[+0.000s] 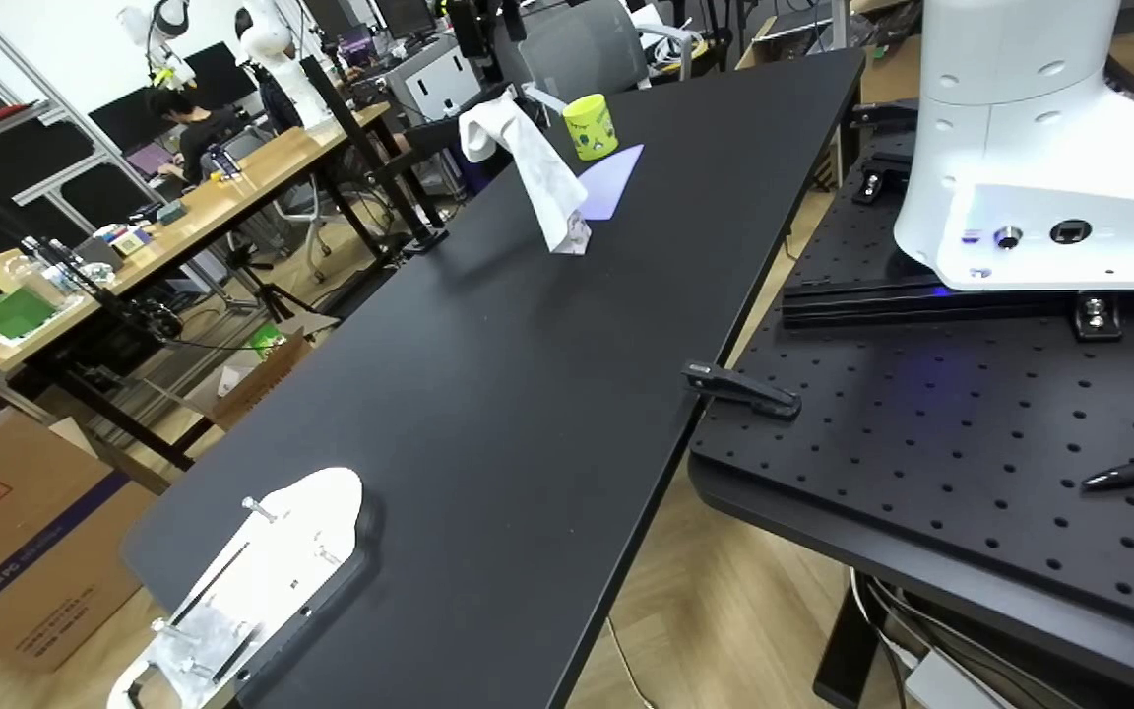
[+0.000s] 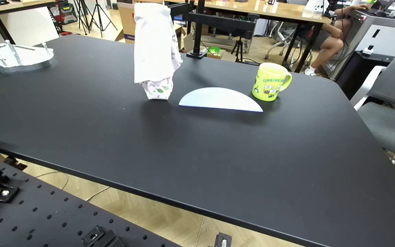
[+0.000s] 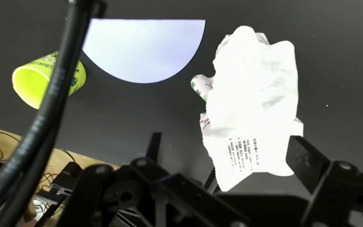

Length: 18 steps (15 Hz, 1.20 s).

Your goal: Unhang the cloth from the stand,hang it back up and hang it again

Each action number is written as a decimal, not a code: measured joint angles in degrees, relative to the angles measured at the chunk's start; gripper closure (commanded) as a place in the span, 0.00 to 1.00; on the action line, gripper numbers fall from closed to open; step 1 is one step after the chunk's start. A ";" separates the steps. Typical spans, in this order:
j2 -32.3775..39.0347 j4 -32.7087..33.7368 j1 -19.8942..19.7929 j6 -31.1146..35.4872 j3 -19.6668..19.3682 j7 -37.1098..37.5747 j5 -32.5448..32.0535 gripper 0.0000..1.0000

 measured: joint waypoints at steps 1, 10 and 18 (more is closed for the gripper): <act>1.15 0.31 0.02 1.32 0.08 0.00 0.03 0.00; 5.18 2.01 2.37 2.35 0.20 -4.55 11.23 0.55; 5.21 2.13 2.49 1.86 -0.15 -7.31 15.93 1.00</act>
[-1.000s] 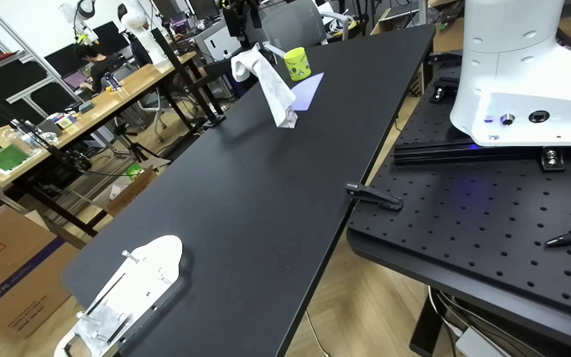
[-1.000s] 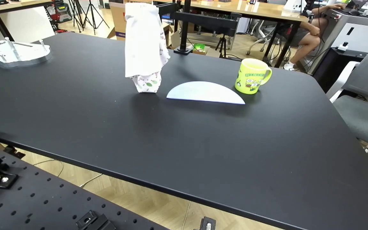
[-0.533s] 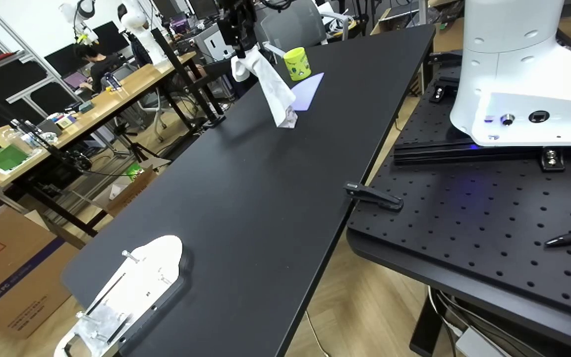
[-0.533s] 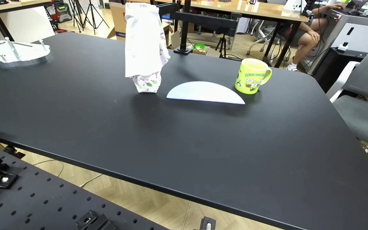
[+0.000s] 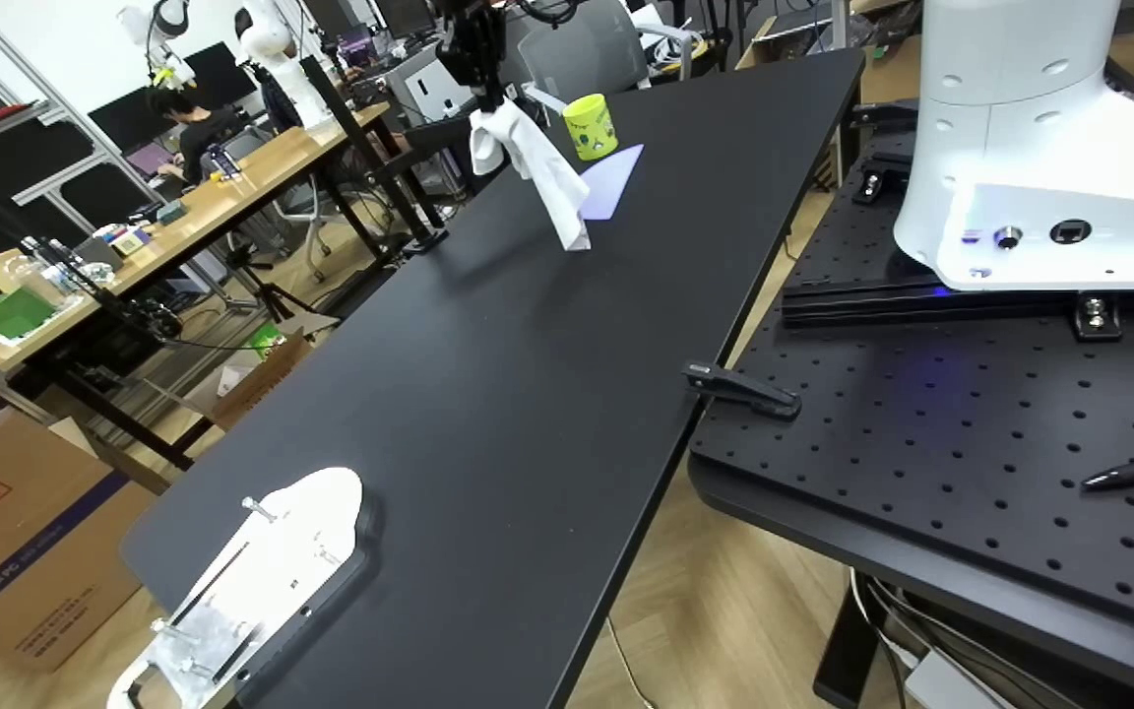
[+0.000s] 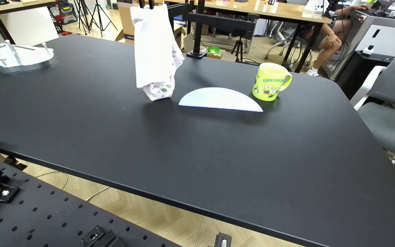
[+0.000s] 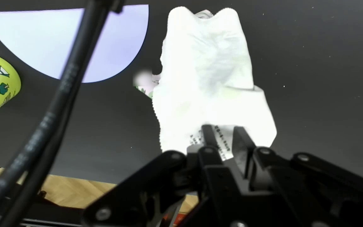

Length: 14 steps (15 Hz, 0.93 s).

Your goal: Unhang the cloth from the stand,hang it back up and hang it again

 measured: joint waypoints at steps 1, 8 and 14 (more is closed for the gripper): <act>0.00 0.01 0.00 -0.03 -0.07 -0.20 0.08 1.00; -0.03 0.01 0.01 -0.58 -0.15 -2.23 1.74 1.00; -1.01 0.01 0.00 -1.99 -0.28 -3.45 2.07 0.46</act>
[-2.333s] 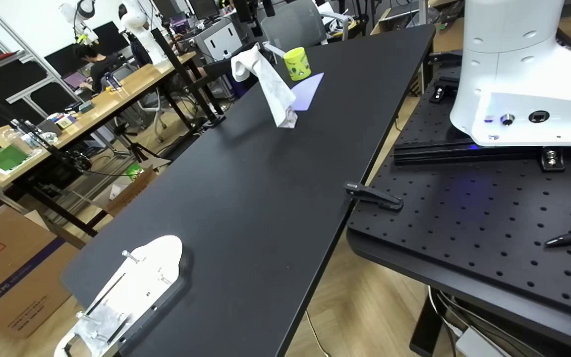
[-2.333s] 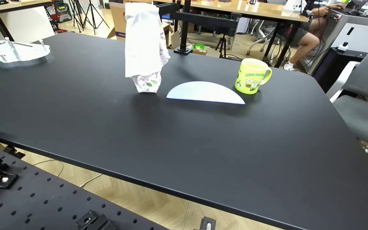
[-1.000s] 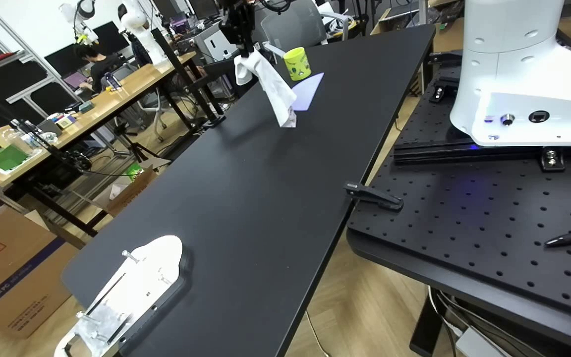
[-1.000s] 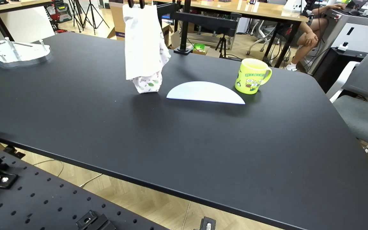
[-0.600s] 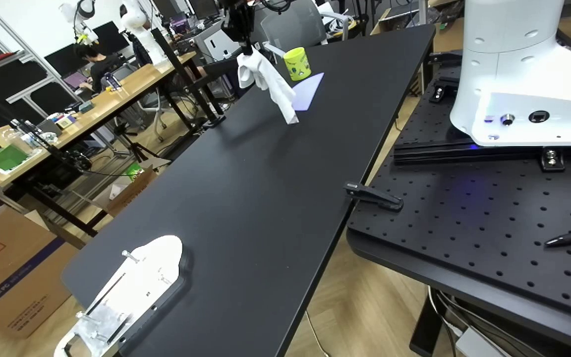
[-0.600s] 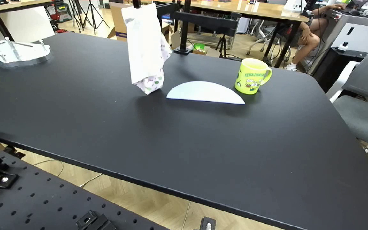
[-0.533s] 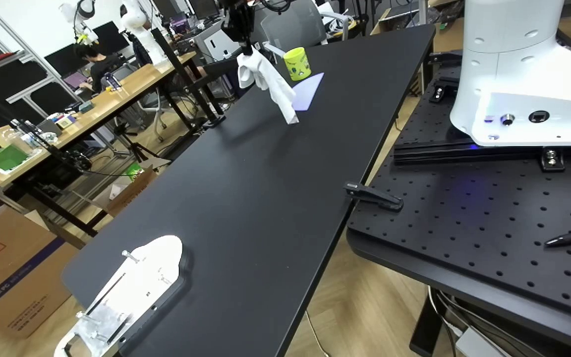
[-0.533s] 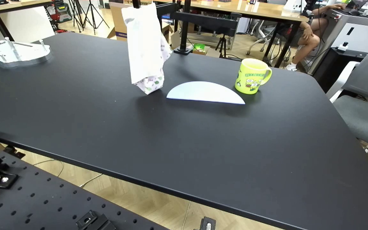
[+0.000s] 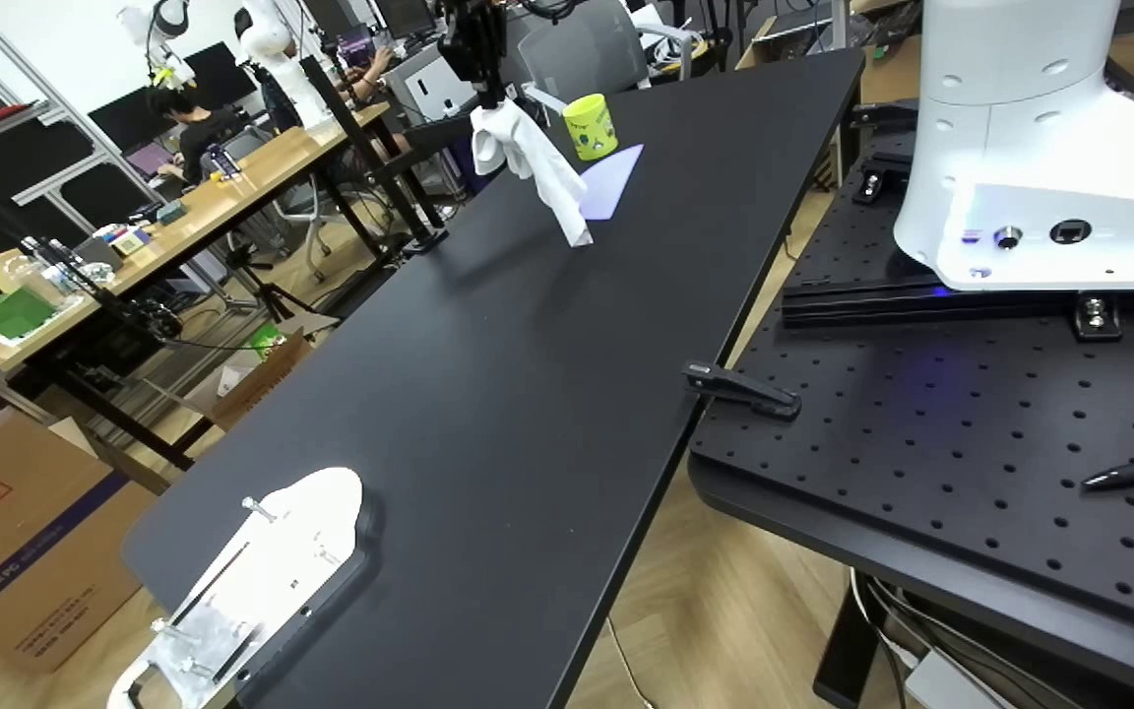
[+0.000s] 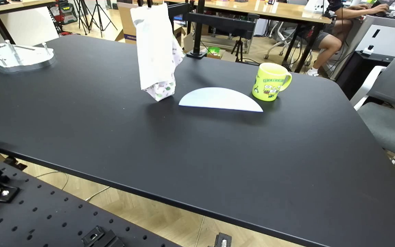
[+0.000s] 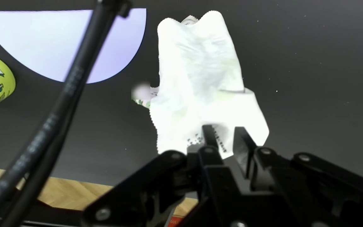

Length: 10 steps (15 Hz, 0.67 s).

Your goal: Unhang the cloth from the stand,hang it back up and hang it again

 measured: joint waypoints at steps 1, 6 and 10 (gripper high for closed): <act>-0.19 -0.02 0.00 -0.20 -0.04 -0.25 0.00 0.40; -0.83 -0.48 -0.09 -0.14 0.00 0.04 -2.10 0.07; -0.64 -1.03 -1.28 3.43 -0.44 1.83 -5.92 0.00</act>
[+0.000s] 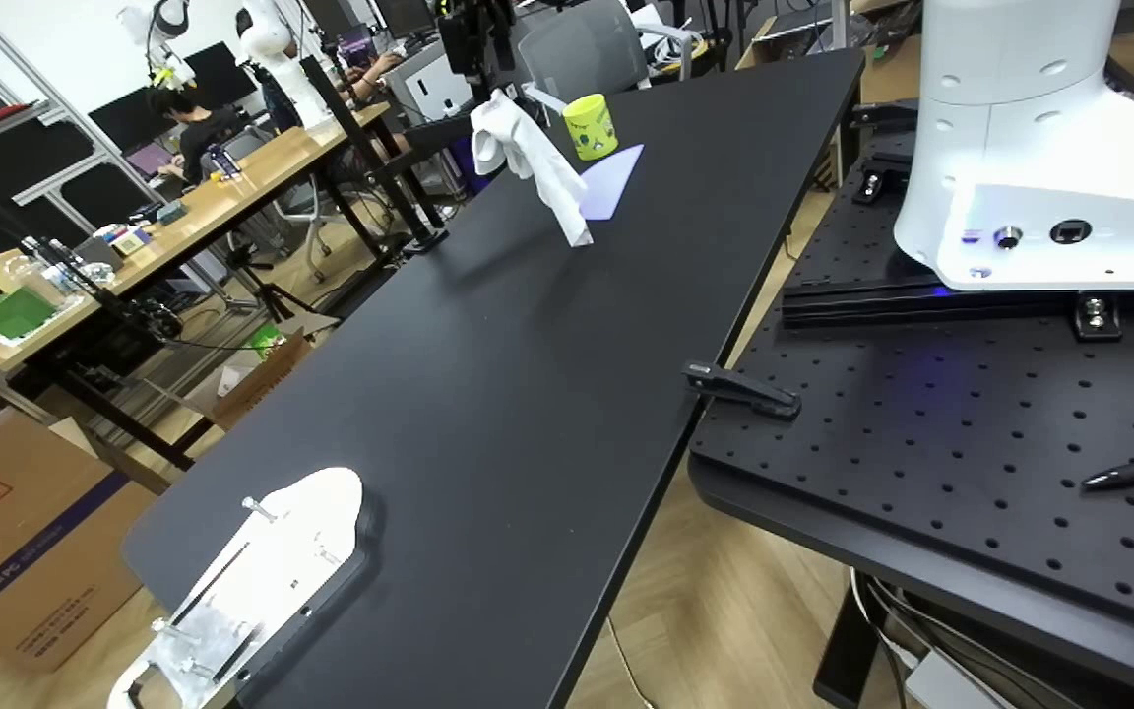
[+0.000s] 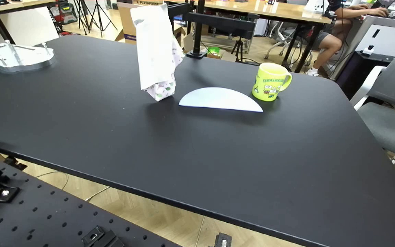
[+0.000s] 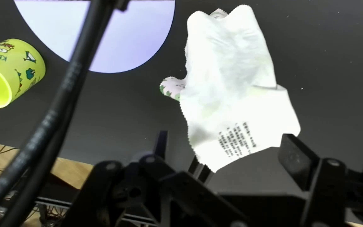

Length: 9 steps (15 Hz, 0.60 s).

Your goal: Unhang the cloth from the stand,hang it back up and hang it again

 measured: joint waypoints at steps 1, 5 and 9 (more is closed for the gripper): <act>0.11 -0.01 -0.17 0.65 -0.42 -0.13 0.19 0.00; 0.48 0.00 -0.26 1.18 -1.62 -1.01 0.76 0.00; 1.51 0.07 0.07 1.15 -1.64 -3.40 3.78 0.26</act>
